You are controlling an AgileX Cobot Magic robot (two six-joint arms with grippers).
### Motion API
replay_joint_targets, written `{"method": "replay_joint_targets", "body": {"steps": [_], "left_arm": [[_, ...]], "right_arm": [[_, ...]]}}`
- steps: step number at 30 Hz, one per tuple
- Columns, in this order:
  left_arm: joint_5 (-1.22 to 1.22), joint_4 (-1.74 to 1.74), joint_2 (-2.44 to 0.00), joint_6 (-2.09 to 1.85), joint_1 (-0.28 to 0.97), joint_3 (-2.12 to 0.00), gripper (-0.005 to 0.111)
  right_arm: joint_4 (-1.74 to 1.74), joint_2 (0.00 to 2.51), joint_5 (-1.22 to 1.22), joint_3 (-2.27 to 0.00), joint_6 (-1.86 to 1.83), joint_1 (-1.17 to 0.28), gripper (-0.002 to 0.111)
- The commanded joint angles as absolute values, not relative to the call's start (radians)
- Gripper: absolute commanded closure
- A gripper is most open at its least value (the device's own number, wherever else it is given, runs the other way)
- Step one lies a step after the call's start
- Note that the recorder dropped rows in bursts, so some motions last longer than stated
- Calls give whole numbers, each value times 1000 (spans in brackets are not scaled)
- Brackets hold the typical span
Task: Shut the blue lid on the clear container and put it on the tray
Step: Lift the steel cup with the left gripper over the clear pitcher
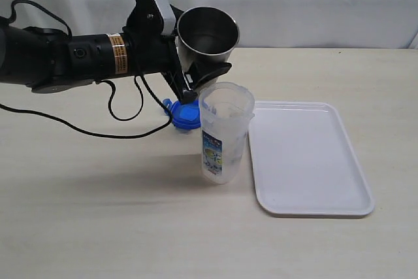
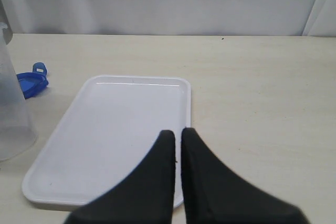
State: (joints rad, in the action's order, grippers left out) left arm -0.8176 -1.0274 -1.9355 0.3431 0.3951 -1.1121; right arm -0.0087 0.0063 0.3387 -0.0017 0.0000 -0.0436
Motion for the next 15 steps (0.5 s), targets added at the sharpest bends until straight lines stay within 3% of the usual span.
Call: {"method": "replay_joint_targets", "body": {"steps": [1, 15], "left_arm": [[-873, -993, -1913, 288, 396, -1131, 107], [-875, -994, -1913, 171, 396, -1131, 107]], "right_arm": [[-7, 0, 339, 0, -7, -38, 104], [-7, 0, 339, 0, -7, -38, 104]]}}
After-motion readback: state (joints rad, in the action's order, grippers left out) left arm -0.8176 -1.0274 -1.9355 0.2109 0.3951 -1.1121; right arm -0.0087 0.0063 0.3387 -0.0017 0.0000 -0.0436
